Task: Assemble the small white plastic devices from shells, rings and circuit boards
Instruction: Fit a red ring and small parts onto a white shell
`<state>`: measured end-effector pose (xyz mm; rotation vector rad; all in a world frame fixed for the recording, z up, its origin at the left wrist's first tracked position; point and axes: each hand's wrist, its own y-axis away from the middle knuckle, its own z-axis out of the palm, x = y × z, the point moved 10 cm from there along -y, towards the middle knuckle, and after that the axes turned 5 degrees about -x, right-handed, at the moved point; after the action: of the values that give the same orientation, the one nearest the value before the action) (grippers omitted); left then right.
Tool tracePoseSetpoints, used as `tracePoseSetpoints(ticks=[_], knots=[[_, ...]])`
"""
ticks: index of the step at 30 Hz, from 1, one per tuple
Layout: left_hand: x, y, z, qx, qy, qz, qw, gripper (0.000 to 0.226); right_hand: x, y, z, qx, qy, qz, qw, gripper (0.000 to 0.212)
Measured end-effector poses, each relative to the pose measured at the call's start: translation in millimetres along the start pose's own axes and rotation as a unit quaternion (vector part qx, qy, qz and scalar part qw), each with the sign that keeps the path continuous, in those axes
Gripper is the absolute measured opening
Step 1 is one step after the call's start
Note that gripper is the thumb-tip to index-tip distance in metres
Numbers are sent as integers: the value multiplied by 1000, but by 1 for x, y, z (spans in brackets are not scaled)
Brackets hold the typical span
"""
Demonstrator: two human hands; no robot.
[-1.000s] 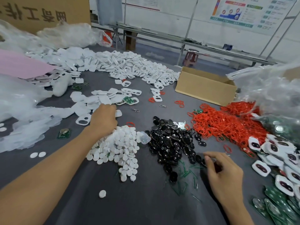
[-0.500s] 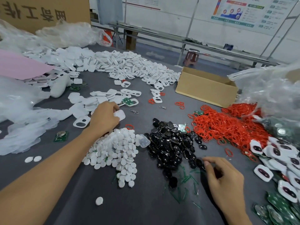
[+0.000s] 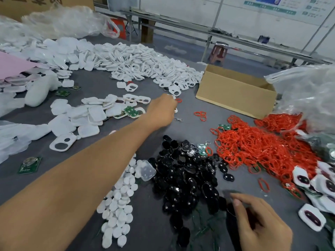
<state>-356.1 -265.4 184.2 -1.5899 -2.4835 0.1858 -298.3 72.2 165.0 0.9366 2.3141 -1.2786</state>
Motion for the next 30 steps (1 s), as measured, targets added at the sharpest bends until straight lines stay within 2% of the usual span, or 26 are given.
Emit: tracePoseSetpoints(ticks=[4, 6, 8, 9, 11, 12, 15, 16, 17, 20, 22, 24, 27, 30], knots=[[5, -32, 26, -52, -64, -6, 997, 31, 3, -4, -1, 19, 28, 15, 999, 18], [2, -41, 32, -70, -58, -22, 996, 29, 5, -5, -1, 23, 34, 27, 999, 18], [3, -45, 28, -65, -30, -23, 997, 17, 11, -5, -6, 42, 35, 51, 997, 16], [3, -45, 25, -57, -5, -19, 998, 8, 16, -4, -10, 60, 34, 71, 995, 16], [7, -42, 19, -49, 72, -10, 996, 28, 29, -2, -16, 84, 38, 117, 989, 18], [9, -38, 15, -42, 126, -9, 991, 32, 34, -3, -15, 76, 47, 134, 987, 19], [18, -13, -7, 12, 264, -4, 964, 13, 39, -6, -1, 2, 66, 136, 988, 35], [22, -1, -13, 29, 311, -5, 950, 14, 38, -7, 2, -13, 64, 133, 989, 38], [25, 16, -18, 37, 364, -12, 931, 24, 36, -7, 2, -23, 62, 132, 989, 38], [30, 73, -18, 42, 547, -73, 833, 48, 22, -9, 4, -47, 74, 84, 993, 30], [38, 113, -5, 13, 648, -124, 752, 48, 7, -12, 2, -57, 95, 26, 994, 29], [52, 148, 9, -30, 715, -144, 683, 36, 11, -22, -7, -45, 138, 17, 989, 28], [68, 192, 18, -49, 748, -134, 648, 13, 54, -36, -4, -98, 244, 93, 960, 21], [84, 218, 17, -45, 759, -99, 642, 22, 77, -38, 2, -141, 261, 144, 944, 12]])
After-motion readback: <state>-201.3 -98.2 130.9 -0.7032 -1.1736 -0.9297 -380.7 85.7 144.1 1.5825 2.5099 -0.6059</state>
